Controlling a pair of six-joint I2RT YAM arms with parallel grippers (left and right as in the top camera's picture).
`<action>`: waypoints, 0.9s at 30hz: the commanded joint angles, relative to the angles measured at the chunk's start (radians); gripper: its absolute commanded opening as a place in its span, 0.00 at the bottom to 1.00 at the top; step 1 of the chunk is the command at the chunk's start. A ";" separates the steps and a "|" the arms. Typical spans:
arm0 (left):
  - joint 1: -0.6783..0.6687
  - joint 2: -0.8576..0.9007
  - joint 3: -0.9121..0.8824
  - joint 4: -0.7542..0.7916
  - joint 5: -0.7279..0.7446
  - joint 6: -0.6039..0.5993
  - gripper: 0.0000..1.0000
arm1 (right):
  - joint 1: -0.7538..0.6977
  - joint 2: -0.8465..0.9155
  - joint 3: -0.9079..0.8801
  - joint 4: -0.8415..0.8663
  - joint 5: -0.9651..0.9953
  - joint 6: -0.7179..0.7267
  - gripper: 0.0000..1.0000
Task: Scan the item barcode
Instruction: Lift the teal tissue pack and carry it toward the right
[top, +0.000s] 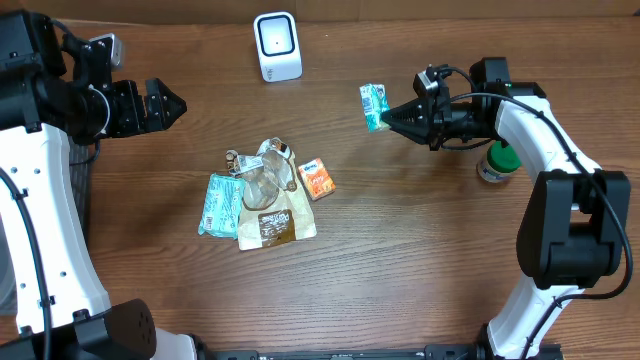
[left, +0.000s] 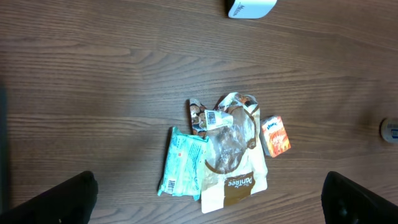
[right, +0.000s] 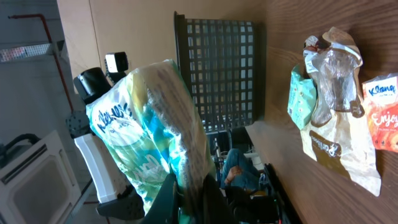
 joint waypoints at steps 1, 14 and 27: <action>-0.008 -0.011 0.005 0.000 -0.004 0.023 1.00 | -0.006 -0.019 0.015 0.006 -0.034 -0.007 0.04; -0.007 -0.011 0.005 0.000 -0.004 0.023 1.00 | -0.006 -0.019 0.015 0.006 -0.034 -0.007 0.04; -0.007 -0.011 0.005 0.000 -0.004 0.023 1.00 | 0.077 -0.019 0.014 0.002 0.292 0.058 0.04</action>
